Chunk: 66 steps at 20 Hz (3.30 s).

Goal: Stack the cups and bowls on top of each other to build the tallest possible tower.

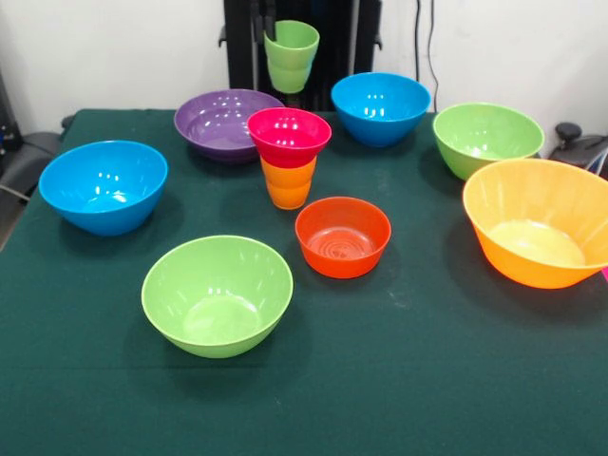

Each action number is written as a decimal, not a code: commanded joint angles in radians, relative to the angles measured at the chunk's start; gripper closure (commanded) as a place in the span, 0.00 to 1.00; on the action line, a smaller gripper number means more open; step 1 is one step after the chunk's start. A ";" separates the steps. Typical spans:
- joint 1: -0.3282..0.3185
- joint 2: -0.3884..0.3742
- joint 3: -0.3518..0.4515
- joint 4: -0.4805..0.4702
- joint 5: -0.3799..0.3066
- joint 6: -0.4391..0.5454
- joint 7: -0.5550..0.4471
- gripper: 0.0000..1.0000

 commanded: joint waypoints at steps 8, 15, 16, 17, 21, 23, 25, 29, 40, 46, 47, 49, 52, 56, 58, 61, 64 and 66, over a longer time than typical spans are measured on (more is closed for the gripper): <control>0.046 -0.024 0.107 0.054 0.069 0.091 0.089 1.00; 0.083 -0.042 0.160 -0.010 0.136 0.166 0.062 1.00; 0.083 -0.046 0.165 -0.018 0.143 0.180 0.053 1.00; 0.081 -0.051 0.169 -0.022 0.152 0.194 0.045 1.00; 0.062 -0.062 0.196 -0.040 0.180 0.233 0.019 1.00; 0.056 -0.063 0.205 -0.052 0.189 0.251 0.011 1.00; 0.051 -0.065 0.214 -0.067 0.196 0.275 0.003 1.00; 0.032 -0.068 0.229 -0.088 0.199 0.302 -0.009 1.00; 0.002 -0.078 0.253 -0.135 0.172 0.360 -0.029 1.00; 0.015 -0.068 0.251 -0.161 0.166 0.377 -0.024 1.00; 0.017 -0.068 0.249 -0.161 0.167 0.376 -0.020 1.00; 0.021 -0.068 0.245 -0.162 0.165 0.372 -0.014 1.00; 0.025 -0.068 0.243 -0.158 0.166 0.366 -0.007 1.00; 0.044 -0.062 0.228 -0.136 0.168 0.330 0.031 1.00; 0.054 -0.053 0.224 -0.137 0.167 0.317 0.044 1.00; 0.062 -0.040 0.220 -0.148 0.164 0.308 0.048 1.00; 0.075 -0.029 0.204 -0.146 0.154 0.280 0.066 1.00; 0.086 -0.017 0.193 -0.136 0.152 0.258 0.083 1.00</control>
